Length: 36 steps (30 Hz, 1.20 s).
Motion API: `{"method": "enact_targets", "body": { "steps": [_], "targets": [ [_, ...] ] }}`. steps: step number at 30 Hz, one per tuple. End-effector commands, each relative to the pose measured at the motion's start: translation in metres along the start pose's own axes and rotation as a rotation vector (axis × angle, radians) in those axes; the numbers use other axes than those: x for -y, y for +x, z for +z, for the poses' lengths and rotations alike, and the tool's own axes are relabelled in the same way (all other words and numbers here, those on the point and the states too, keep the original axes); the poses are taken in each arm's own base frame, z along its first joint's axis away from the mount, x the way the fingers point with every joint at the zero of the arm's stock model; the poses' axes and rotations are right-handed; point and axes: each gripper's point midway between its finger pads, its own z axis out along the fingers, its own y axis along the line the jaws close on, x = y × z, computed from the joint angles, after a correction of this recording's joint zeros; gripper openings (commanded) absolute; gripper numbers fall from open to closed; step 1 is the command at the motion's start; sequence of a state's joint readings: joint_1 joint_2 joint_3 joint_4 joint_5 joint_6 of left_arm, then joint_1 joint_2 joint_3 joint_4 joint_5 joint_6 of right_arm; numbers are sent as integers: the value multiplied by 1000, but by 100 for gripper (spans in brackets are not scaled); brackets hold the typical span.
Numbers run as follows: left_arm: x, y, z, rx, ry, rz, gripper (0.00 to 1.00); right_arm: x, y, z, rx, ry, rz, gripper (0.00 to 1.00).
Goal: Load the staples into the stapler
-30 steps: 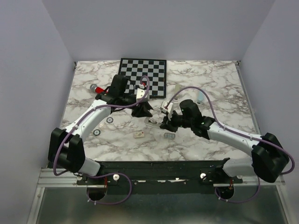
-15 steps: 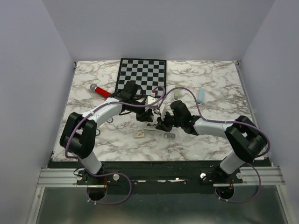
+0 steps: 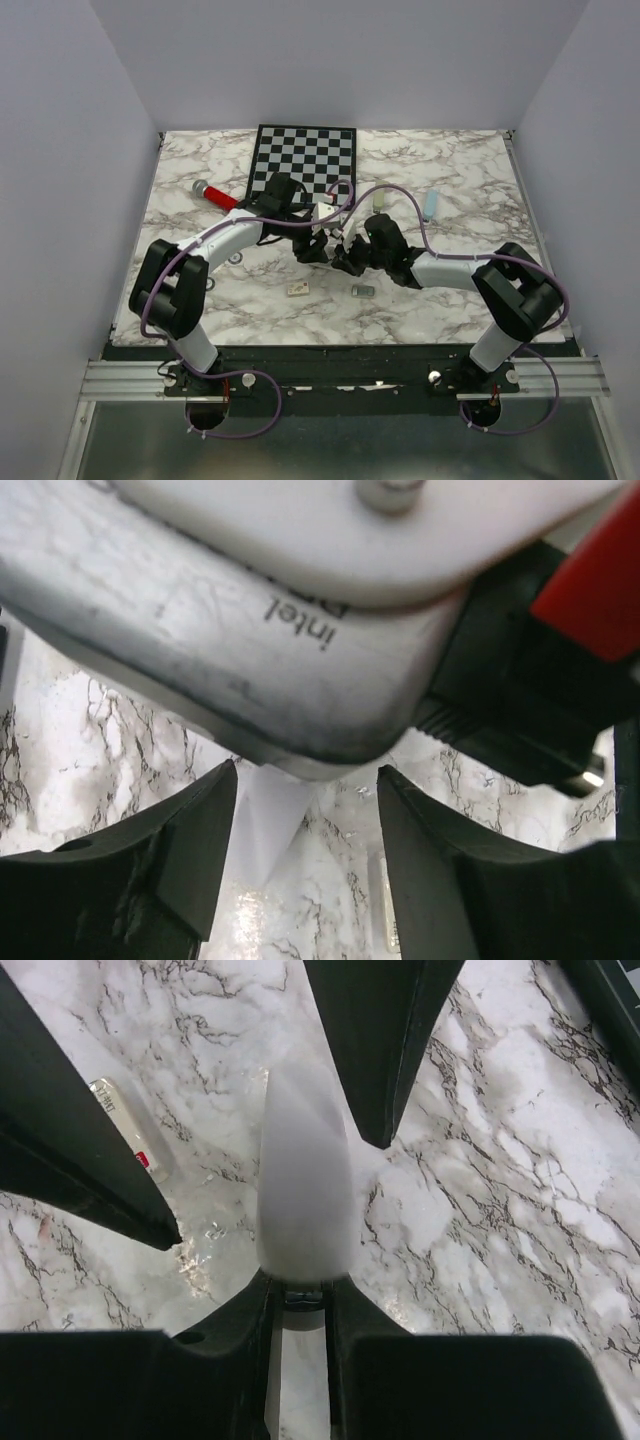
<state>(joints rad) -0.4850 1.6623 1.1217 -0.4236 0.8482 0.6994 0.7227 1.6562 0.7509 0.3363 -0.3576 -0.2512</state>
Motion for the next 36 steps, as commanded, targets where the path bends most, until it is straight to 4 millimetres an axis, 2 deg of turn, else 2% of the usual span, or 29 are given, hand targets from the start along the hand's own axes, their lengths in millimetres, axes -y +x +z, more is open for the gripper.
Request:
{"method": "enact_targets", "body": {
  "steps": [1,5,7,9,10,12,13,14,15,16,17,18,20,24,26,27,28,30,34,36],
  "targets": [
    [9,-11,4,-29,-17,65,70,15,-31,8,100,72,-41,1],
    [6,-18,-4,-10,-78,73,78,18,-27,8,91,91,-32,1],
    [-4,-25,-9,15,-155,60,79,21,-22,9,78,108,-24,1],
    [-7,-27,-18,34,-223,38,82,21,-18,8,65,116,-14,5],
    [-14,-41,-28,80,-298,29,84,22,-14,8,54,124,-9,7],
    [-15,-36,-36,107,-361,-12,87,21,-6,6,29,129,9,13],
    [-22,-52,-51,164,-447,4,88,22,-4,5,20,139,15,15],
    [-19,-44,-53,181,-476,-58,89,21,-2,3,14,138,24,20],
    [-20,-46,-59,206,-511,-74,90,19,3,2,-3,137,34,23],
    [-20,-60,-73,263,-566,-54,91,19,7,0,-15,142,41,25],
    [-20,-50,-77,259,-607,-84,92,18,6,-3,-18,145,52,29],
    [-19,-50,-83,278,-640,-118,93,16,11,-5,-42,144,68,37],
    [-16,-46,-99,305,-723,-140,95,16,16,-11,-67,158,89,44],
    [-8,-38,-126,352,-844,-169,99,12,17,-30,-107,173,113,53],
    [-4,-33,-139,370,-902,-188,99,14,8,-37,-111,187,116,55],
    [-5,-28,-147,369,-951,-202,99,13,11,-42,-138,186,135,56],
    [-4,-24,-151,367,-977,-215,99,12,-1,-49,-117,186,133,57],
    [-1,-20,-163,385,-1029,-219,99,12,-12,-56,-138,181,141,61],
    [-1,-11,-186,417,-1159,-224,99,14,-28,-64,-206,175,152,61],
    [0,-9,-190,427,-1178,-219,99,11,-21,-63,-265,151,162,61]
  ]
}}
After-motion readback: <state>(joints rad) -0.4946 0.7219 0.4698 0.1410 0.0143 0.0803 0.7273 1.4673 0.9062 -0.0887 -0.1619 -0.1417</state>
